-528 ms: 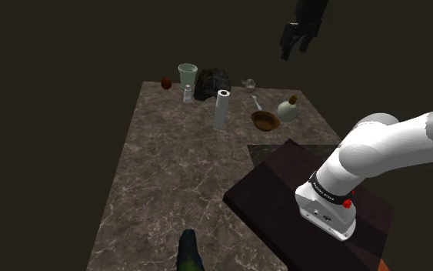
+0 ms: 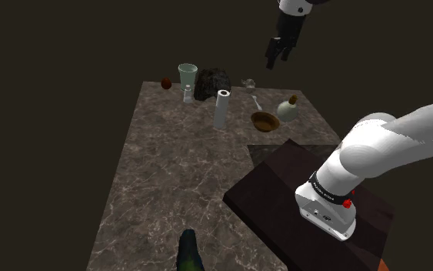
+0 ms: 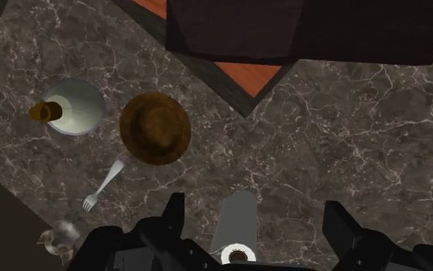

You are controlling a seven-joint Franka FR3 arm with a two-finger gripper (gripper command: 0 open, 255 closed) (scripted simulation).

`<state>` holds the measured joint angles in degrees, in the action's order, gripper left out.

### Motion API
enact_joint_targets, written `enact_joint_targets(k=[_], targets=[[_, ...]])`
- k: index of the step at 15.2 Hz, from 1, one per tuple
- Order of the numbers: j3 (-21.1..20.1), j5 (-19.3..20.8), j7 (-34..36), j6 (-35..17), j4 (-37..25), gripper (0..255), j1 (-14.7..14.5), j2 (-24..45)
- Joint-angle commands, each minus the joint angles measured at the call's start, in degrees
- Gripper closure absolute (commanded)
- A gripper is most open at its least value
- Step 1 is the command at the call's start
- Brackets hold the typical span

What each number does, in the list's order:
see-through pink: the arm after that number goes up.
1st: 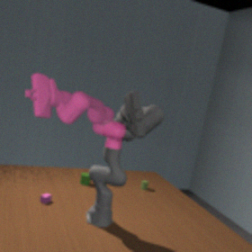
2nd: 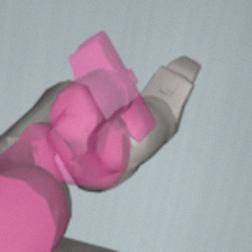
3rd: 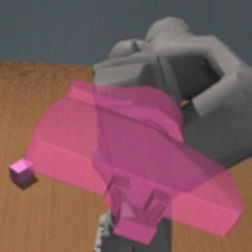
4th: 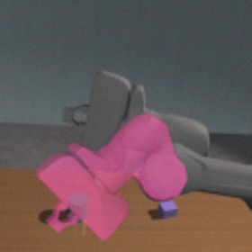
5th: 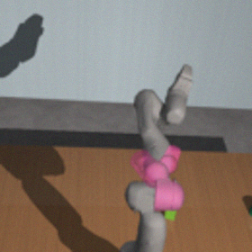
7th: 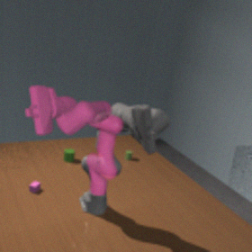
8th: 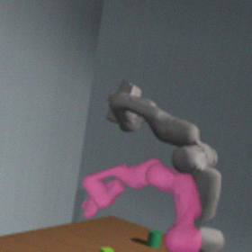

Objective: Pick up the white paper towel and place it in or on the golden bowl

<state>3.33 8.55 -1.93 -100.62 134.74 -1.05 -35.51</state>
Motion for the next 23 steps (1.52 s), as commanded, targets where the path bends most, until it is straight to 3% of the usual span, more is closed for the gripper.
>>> enact_joint_targets(k=[1, 11, 23], targets=[[1.37, 0.34, -2.62, -4.24, 0.68, 0, -0.41, 3.01], [6.49, -1.37, -15.68, -21.91, -2.17, 0, -2.97, 21.89], [6.57, -10.22, -33.52, -34.95, -15.69, 0, -3.82, 47.79]])
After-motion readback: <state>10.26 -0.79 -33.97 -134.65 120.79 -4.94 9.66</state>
